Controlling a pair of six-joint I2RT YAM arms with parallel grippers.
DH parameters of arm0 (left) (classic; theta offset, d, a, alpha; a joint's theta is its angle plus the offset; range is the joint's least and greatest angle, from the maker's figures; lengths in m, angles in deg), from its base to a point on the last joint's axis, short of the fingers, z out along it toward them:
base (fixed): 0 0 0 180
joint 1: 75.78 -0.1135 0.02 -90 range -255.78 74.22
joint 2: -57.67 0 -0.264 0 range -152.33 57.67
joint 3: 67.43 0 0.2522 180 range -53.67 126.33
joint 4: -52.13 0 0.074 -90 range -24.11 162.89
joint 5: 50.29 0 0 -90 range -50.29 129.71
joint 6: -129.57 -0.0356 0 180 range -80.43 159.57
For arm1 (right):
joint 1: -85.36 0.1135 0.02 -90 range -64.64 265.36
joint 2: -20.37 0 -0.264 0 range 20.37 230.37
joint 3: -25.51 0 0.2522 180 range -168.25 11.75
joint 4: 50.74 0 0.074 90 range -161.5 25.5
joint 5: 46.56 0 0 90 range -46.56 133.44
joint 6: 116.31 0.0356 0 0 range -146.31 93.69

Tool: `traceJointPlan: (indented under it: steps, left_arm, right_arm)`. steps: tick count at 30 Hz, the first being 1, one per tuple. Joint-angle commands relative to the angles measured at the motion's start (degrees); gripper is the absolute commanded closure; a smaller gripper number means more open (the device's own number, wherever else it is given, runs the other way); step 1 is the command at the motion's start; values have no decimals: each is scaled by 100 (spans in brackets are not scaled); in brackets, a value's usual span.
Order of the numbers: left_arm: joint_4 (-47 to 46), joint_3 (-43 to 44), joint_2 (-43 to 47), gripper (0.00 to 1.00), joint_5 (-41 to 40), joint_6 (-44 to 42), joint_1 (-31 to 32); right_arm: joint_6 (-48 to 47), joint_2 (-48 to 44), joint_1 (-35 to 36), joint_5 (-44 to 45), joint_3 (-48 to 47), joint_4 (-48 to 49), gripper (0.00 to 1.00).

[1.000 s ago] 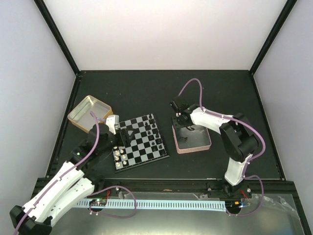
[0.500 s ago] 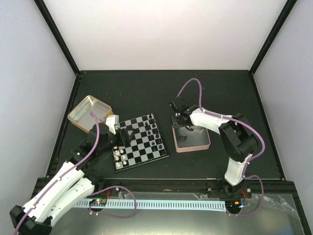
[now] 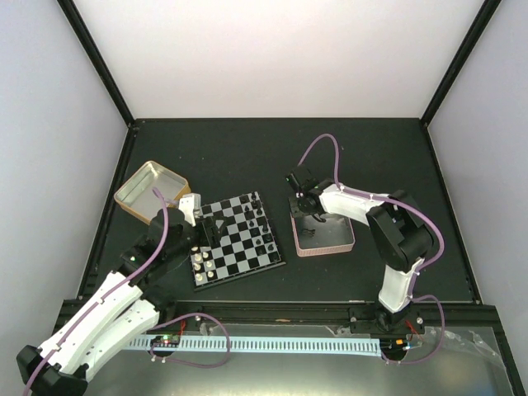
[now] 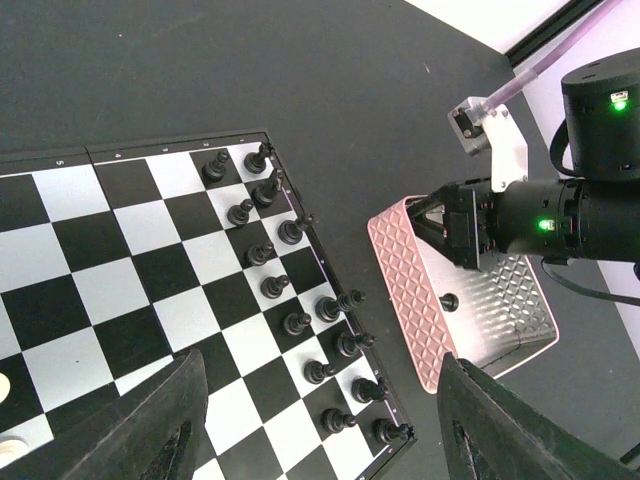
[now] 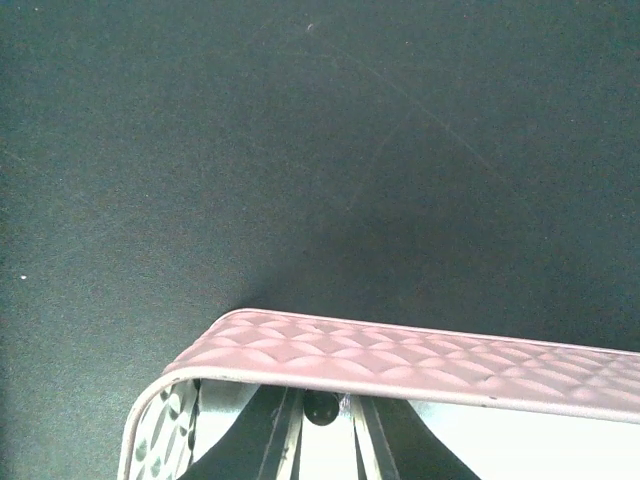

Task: Set up the chess pieces on the board
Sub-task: Pick up the chess piece from the storage box.

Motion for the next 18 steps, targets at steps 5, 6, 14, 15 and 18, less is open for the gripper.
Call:
traceJointPlan:
  steps: [5, 6, 14, 15, 18]
  left_arm:
    - [82, 35, 96, 38, -78, 43, -44]
    - [95, 35, 101, 38, -82, 41, -40]
    - [171, -16, 214, 38, -200, 54, -38]
    - [163, -29, 223, 38, -220, 67, -41]
    - [147, -69, 248, 38, -256, 84, -38]
  right_arm:
    - [70, -133, 36, 247, 119, 186, 94]
    - [70, -210, 38, 250, 129, 165, 95]
    - [241, -1021, 202, -50, -15, -436, 97]
    - [275, -1088, 275, -159, -75, -487, 97]
    - [309, -1092, 479, -538, -256, -562, 97]
